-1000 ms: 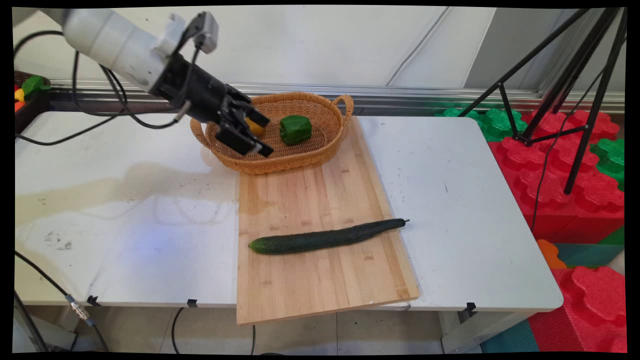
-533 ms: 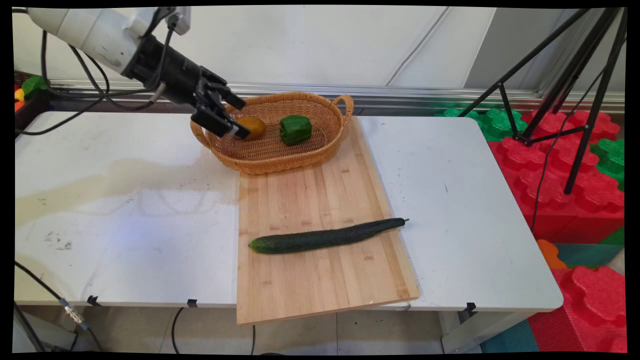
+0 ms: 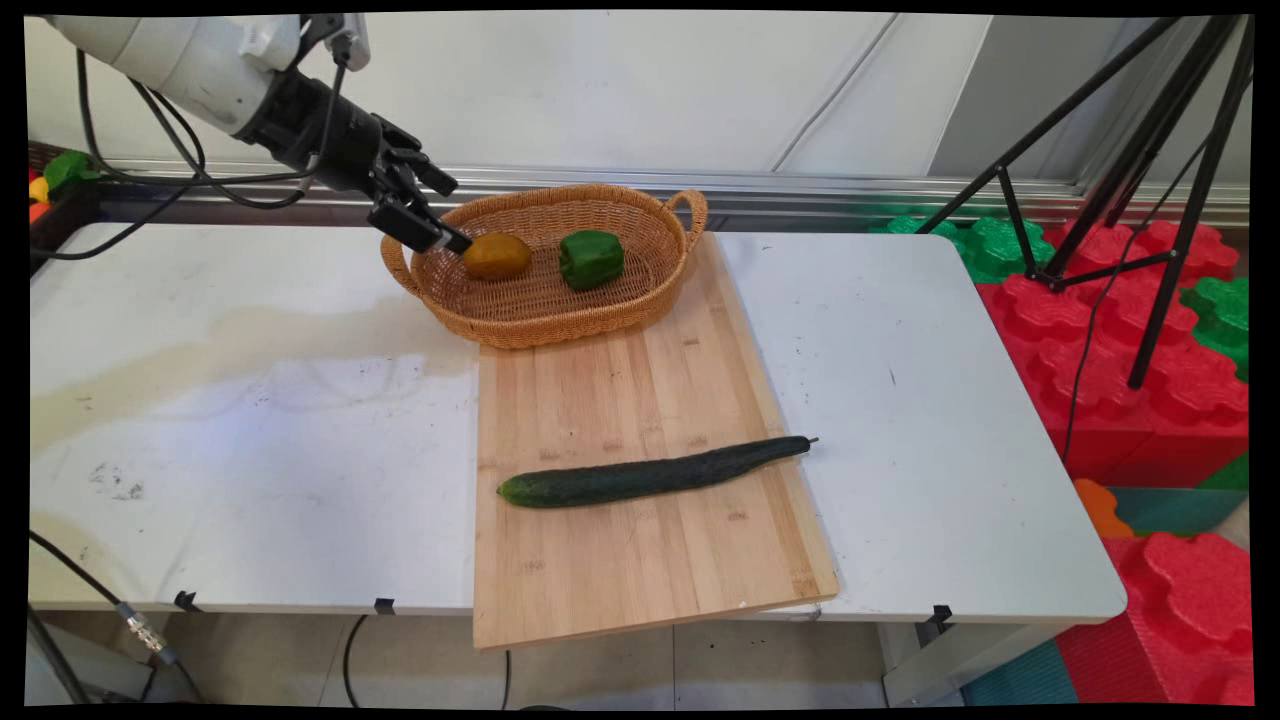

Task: Pick up the potato from the vegetable basket

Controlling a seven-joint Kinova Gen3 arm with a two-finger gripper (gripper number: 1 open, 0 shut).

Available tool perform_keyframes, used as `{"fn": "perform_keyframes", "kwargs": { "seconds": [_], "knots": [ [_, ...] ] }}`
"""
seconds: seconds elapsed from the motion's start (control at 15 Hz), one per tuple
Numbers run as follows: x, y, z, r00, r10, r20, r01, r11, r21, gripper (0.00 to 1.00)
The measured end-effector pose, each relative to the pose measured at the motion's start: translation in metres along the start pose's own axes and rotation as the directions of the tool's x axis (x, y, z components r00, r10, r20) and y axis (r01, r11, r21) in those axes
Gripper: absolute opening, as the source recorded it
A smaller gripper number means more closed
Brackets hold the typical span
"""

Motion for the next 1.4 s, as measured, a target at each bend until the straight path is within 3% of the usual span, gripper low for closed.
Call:
{"fn": "perform_keyframes", "kwargs": {
  "seconds": [0.33,0.67,1.4],
  "knots": [
    [-0.007,-0.019,0.022,0.999,0.007,0.048,-0.010,0.997,0.073,1.00],
    [-0.009,-0.033,0.049,0.996,0.018,0.092,-0.029,0.993,0.116,1.00],
    [-0.019,-0.055,0.114,0.978,0.062,0.198,-0.091,0.986,0.141,1.00]
  ]
}}
